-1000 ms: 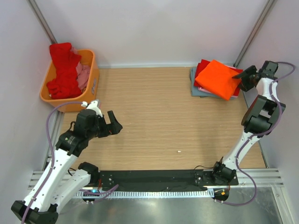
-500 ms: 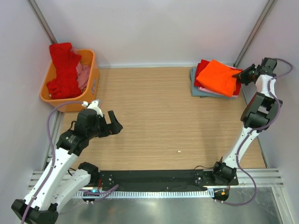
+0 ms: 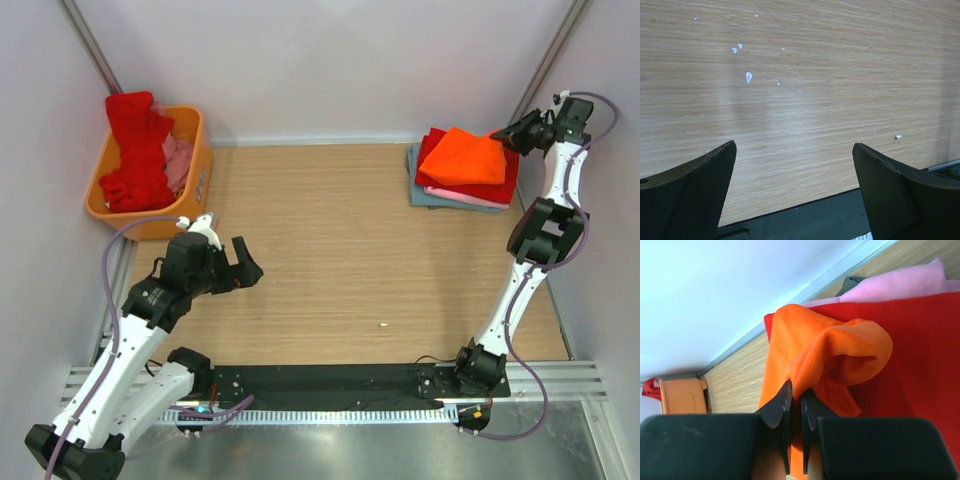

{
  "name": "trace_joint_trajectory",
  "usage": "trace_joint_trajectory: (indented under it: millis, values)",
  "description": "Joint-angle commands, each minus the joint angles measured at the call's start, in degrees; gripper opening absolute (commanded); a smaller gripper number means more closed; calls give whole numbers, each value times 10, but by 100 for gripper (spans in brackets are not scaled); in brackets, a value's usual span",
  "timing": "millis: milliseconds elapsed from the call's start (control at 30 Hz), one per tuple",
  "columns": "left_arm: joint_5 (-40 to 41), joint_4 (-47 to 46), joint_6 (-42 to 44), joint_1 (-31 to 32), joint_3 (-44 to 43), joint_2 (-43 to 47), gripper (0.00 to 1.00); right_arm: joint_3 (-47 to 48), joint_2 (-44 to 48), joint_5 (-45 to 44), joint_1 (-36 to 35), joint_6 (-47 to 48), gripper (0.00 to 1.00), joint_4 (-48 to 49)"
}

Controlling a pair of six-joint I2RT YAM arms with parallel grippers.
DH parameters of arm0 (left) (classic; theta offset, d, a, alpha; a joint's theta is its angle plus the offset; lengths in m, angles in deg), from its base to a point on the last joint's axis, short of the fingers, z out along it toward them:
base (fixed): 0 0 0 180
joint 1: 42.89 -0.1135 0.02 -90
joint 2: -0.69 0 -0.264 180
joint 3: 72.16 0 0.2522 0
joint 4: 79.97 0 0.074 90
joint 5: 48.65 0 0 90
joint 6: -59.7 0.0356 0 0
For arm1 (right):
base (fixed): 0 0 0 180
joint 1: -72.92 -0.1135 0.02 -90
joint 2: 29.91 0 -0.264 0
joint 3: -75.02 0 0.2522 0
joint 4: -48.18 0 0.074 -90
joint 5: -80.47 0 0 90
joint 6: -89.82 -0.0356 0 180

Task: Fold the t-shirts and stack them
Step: Neatly place the folded tshirt to the corner

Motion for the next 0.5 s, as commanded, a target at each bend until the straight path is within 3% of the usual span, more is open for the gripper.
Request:
trace_joint_trajectory:
  millis: [0,233,367,433,467]
  values:
    - [-5,-17,6,2,3,-2,100,49,-43,43,-10,3,9,-5]
    - [-3,-16,6,2,3,-3,100,14,-38,-115,-2,56,13,-48]
    - [-6,-15,6,2,3,-5,100,-7,-13,-204,-1,77,34,-58]
    - [-7,-17,6,2,3,-4,99,-11,14,-242,-1,78,36,-69]
    - [-6,-16,6,2,3,-4,100,-12,25,-262,-1,76,42,-71]
